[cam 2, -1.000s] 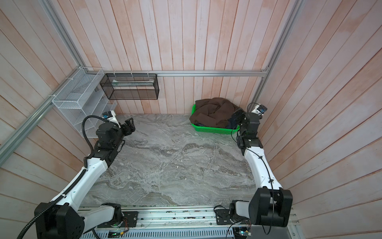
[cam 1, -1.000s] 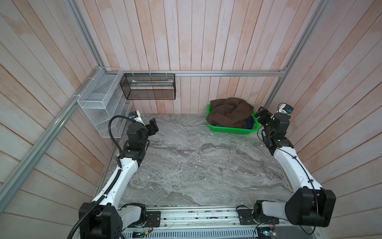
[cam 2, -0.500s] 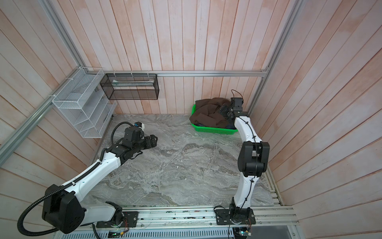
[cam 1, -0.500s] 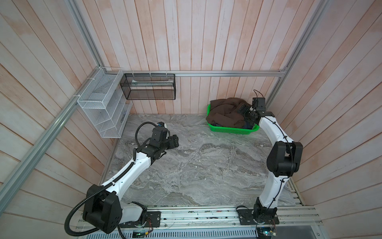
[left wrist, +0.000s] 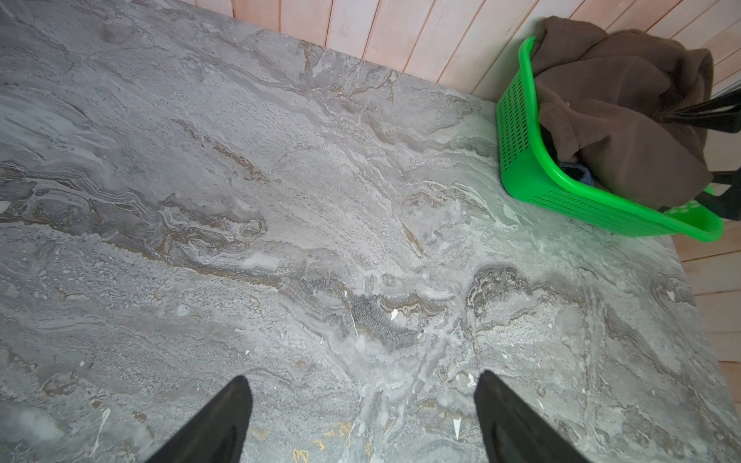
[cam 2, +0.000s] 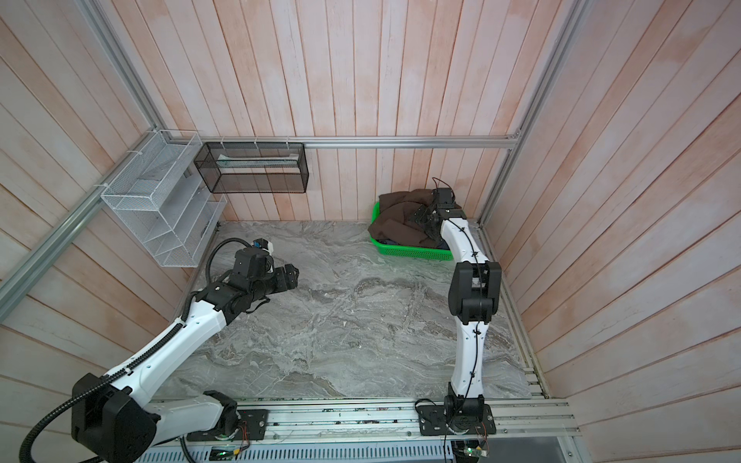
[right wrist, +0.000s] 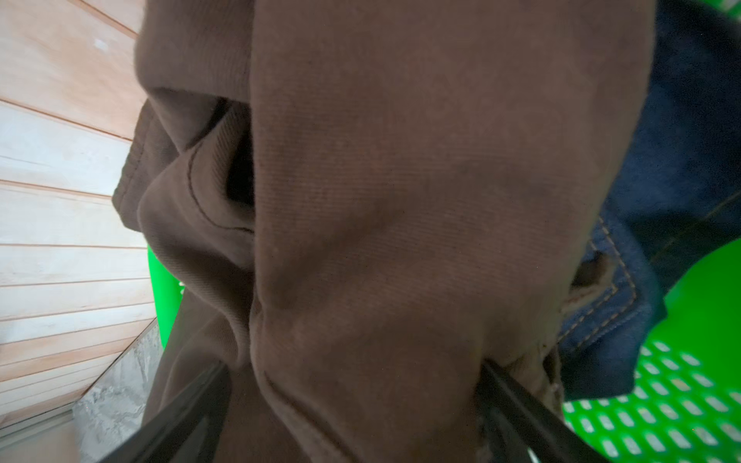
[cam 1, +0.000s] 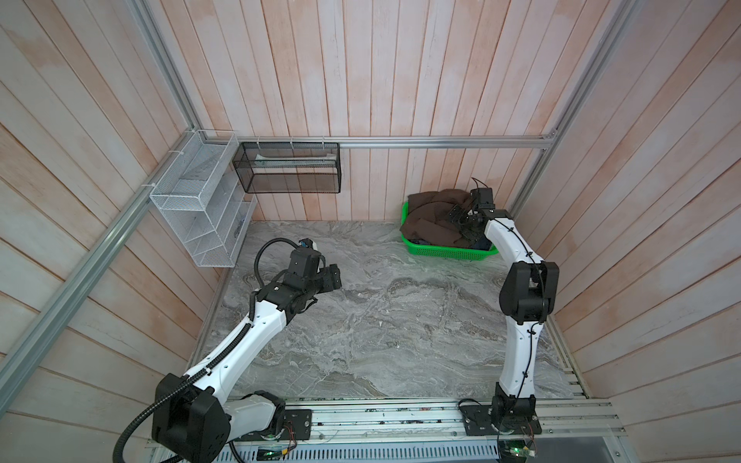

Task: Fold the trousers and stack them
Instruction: 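Grasp the brown trousers in the basket with the right gripper while the left arm advances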

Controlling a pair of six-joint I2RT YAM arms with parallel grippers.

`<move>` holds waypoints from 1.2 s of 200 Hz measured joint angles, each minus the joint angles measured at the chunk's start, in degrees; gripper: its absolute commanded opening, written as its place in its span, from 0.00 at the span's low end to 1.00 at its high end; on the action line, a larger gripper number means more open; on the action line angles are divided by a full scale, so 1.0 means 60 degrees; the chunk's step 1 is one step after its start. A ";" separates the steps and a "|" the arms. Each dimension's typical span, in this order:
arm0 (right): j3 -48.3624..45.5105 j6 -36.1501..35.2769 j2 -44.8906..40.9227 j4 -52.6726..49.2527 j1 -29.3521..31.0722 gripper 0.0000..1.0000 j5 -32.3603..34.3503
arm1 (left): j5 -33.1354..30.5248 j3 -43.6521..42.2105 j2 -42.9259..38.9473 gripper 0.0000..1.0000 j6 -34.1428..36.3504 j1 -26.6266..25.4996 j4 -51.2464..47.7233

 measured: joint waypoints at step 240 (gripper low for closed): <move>0.5512 -0.0510 0.4269 0.1344 0.0776 0.98 0.1202 | 0.0517 0.0000 0.0903 0.90 -0.0022 0.0000 0.0503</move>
